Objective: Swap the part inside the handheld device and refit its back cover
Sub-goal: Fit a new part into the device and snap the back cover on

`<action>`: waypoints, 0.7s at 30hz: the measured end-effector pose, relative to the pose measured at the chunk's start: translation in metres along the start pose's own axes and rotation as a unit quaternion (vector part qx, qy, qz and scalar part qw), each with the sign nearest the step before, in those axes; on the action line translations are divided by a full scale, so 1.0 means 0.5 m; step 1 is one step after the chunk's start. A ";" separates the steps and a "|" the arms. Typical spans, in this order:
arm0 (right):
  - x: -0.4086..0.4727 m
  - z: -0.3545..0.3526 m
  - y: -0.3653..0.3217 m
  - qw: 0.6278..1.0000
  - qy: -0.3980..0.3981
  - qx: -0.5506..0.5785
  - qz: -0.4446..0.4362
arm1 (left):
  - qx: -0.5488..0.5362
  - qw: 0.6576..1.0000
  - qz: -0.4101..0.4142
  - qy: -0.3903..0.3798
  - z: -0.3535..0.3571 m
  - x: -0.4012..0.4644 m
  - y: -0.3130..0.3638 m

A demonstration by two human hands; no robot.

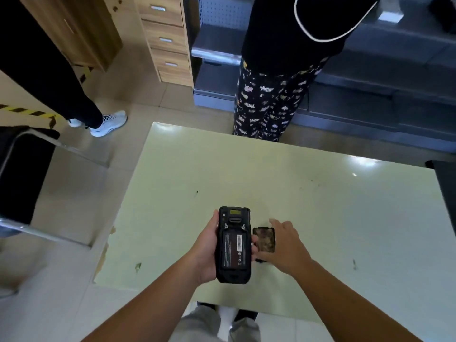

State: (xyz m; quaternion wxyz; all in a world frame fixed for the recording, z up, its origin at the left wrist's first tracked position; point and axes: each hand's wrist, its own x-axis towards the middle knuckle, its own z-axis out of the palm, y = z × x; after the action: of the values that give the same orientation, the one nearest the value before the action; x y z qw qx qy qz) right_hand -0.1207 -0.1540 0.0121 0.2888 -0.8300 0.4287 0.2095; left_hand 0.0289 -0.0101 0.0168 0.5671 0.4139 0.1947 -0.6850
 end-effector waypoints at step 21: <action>0.038 0.024 0.020 0.998 0.010 0.037 -0.055 | -0.004 0.999 -0.013 0.032 -0.040 0.010 0.007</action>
State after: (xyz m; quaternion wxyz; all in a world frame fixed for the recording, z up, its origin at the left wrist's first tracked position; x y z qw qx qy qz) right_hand -0.1198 -0.1619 -0.0110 0.3260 -0.8432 0.3927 0.1687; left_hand 0.0391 0.0006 0.0019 0.5533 0.4303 0.2212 -0.6781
